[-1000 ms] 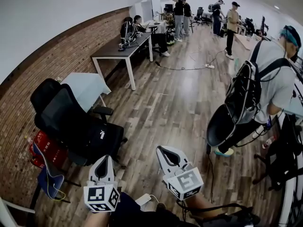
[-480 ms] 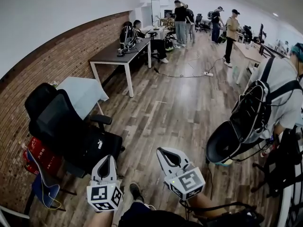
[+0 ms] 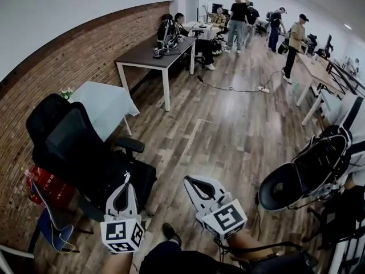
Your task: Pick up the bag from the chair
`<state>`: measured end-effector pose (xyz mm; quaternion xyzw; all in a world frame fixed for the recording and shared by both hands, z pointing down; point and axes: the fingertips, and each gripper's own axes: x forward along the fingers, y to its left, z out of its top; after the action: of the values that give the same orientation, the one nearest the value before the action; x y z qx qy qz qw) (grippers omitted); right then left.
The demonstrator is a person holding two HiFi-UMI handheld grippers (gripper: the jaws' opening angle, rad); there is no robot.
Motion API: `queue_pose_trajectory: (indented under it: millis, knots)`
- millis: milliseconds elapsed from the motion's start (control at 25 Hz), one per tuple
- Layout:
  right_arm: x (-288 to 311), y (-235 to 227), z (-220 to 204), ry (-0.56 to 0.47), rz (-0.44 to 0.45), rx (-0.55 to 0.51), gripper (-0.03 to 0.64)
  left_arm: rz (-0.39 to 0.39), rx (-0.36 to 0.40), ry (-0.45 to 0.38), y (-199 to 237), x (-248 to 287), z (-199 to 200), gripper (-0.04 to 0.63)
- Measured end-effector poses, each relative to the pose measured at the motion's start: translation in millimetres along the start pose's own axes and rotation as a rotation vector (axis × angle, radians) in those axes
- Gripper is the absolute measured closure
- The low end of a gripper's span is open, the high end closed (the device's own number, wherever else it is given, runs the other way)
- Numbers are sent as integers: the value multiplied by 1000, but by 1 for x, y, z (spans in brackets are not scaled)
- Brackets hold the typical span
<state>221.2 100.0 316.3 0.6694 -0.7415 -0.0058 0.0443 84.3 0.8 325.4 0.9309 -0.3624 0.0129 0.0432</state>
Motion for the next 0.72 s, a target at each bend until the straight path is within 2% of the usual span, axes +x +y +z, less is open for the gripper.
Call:
queue_pose_trajectory:
  millis: [240, 440, 520, 720]
  knots:
    - [76, -10, -2, 53, 19, -1, 607, 38, -41, 4, 57, 39, 0, 586]
    - [134, -9, -12, 97, 46, -4, 607, 104, -69, -44, 112, 59, -8, 586]
    - [157, -3, -17, 111, 74, -4, 607, 132, -107, -61, 138, 62, -18, 586]
    - [213, 23, -10, 164, 154, -101, 607, 185, -174, -38, 191, 56, -33, 586]
